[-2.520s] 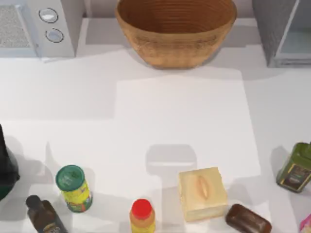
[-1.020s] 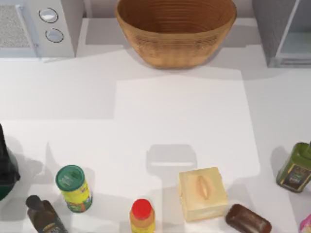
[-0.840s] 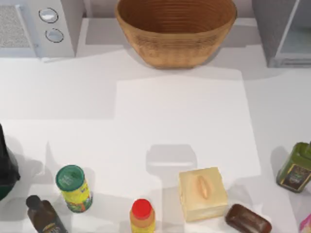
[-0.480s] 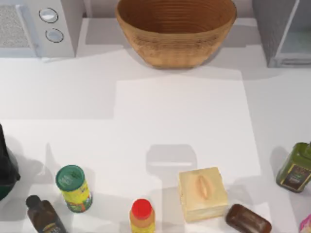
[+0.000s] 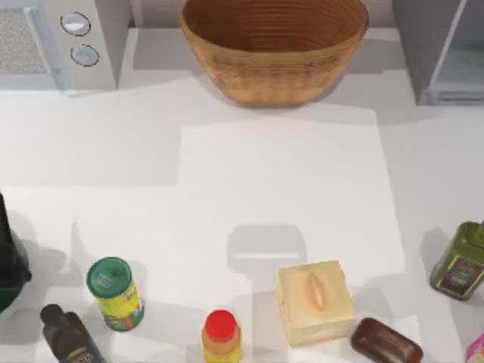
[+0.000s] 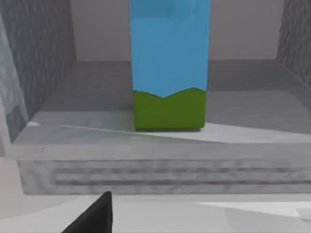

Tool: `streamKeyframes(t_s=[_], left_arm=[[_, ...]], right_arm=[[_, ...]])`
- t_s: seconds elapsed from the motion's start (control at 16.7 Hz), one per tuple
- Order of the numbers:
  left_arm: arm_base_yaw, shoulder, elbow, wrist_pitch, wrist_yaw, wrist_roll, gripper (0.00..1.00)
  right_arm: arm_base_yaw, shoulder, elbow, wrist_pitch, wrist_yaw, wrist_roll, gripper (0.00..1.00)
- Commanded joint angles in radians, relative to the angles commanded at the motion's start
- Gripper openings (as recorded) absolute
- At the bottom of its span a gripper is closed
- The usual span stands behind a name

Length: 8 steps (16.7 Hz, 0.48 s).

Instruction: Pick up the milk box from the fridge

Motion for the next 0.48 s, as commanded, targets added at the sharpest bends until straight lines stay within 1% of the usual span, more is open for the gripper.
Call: streamKeyframes(t_s=[0.48], left_arm=[[0.0, 0.0, 0.0, 0.0, 0.0, 0.0, 1.0]], right_arm=[[0.136, 0.175, 0.421, -0.202, 0.144, -0.003, 1.0]])
